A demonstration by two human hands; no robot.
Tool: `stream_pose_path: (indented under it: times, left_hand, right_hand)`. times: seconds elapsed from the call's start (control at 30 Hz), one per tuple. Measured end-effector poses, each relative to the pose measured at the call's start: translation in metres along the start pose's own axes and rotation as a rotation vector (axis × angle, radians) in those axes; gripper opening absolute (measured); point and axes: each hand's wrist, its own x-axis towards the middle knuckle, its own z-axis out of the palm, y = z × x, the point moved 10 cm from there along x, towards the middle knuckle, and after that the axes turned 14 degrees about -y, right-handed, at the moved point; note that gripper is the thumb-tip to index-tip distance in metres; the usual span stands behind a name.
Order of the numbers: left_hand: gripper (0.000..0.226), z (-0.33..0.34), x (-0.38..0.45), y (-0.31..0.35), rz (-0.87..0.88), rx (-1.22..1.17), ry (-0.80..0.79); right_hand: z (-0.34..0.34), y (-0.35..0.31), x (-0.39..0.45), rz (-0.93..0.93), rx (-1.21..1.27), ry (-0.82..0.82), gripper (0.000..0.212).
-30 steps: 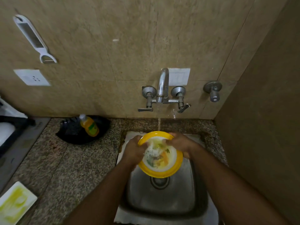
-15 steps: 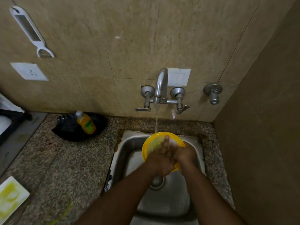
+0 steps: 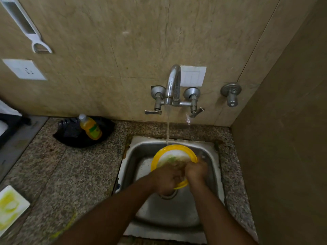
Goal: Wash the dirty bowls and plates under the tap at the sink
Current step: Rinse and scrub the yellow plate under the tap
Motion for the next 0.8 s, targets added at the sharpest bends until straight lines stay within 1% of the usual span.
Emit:
stream_pose_path:
  times: [0.07, 0.13, 0.23, 0.3, 0.33, 0.37, 0.4, 0.43, 0.47, 0.5, 0.53, 0.57, 0.6, 0.63, 0.67, 0.7, 0.73, 0.77, 0.8]
  left_hand:
    - [0.043, -0.009, -0.009, 0.007, 0.035, -0.044, 0.023]
    - [0.047, -0.011, -0.02, 0.012, 0.042, -0.012, 0.057]
    - [0.058, -0.004, -0.023, -0.002, -0.052, 0.11, 0.081]
    - [0.066, -0.01, -0.022, -0.017, -0.208, 0.197, 0.123]
    - [0.071, -0.012, -0.021, -0.023, -0.283, 0.205, 0.125]
    - [0.076, -0.012, -0.018, -0.028, -0.307, 0.184, 0.13]
    - [0.077, -0.014, -0.016, -0.029, -0.285, 0.116, 0.169]
    - [0.075, -0.019, -0.017, -0.027, -0.234, 0.008, 0.249]
    - [0.066, -0.027, -0.021, -0.024, -0.164, -0.149, 0.352]
    - [0.054, -0.034, -0.026, -0.022, -0.09, -0.306, 0.468]
    - [0.043, -0.038, -0.029, -0.027, -0.081, -0.434, 0.575]
    - [0.034, -0.037, -0.032, -0.038, -0.116, -0.534, 0.684]
    - [0.026, -0.034, -0.035, -0.053, -0.187, -0.627, 0.772]
    - [0.019, -0.028, -0.036, -0.069, -0.248, -0.767, 0.838]
    - [0.021, -0.016, -0.03, -0.085, -0.279, -0.916, 0.873]
    - [0.024, -0.008, -0.024, -0.094, -0.308, -1.015, 0.876]
    - [0.022, -0.011, -0.023, -0.089, -0.307, -1.0, 0.868]
    - [0.018, -0.028, -0.029, -0.073, -0.303, -0.835, 0.864]
    - [0.015, -0.043, -0.031, -0.054, -0.265, -0.61, 0.861]
  right_hand:
    - [0.006, 0.011, 0.008, 0.065, 0.057, 0.009, 0.03]
    - [0.018, 0.026, 0.023, 0.085, 0.088, -0.006, 0.034]
    - [0.028, 0.038, 0.028, 0.07, 0.164, 0.016, 0.039]
    - [0.032, 0.031, 0.022, 0.024, 0.17, 0.024, 0.039]
    - [0.03, 0.019, 0.011, -0.003, 0.168, 0.027, 0.035]
    - [0.025, 0.005, -0.001, -0.034, 0.162, 0.035, 0.031]
    - [0.019, -0.008, -0.01, -0.066, 0.142, 0.053, 0.027]
    - [0.013, -0.02, -0.017, -0.104, 0.104, 0.074, 0.026]
    - [0.007, -0.034, -0.026, -0.153, 0.051, 0.093, 0.028]
    - [0.0, -0.047, -0.035, -0.215, 0.001, 0.11, 0.031]
    - [-0.005, -0.058, -0.042, -0.278, -0.048, 0.129, 0.034]
    - [-0.009, -0.068, -0.05, -0.34, -0.077, 0.143, 0.036]
    - [-0.012, -0.075, -0.056, -0.387, -0.114, 0.152, 0.037]
    - [-0.014, -0.078, -0.058, -0.429, -0.125, 0.155, 0.038]
    - [-0.017, -0.081, -0.06, -0.46, -0.147, 0.162, 0.041]
    - [-0.019, -0.081, -0.059, -0.465, -0.138, 0.148, 0.043]
    - [-0.02, -0.078, -0.055, -0.447, -0.133, 0.122, 0.043]
    - [-0.02, -0.075, -0.05, -0.411, -0.094, 0.088, 0.041]
    - [-0.018, -0.063, -0.037, -0.346, -0.056, 0.054, 0.038]
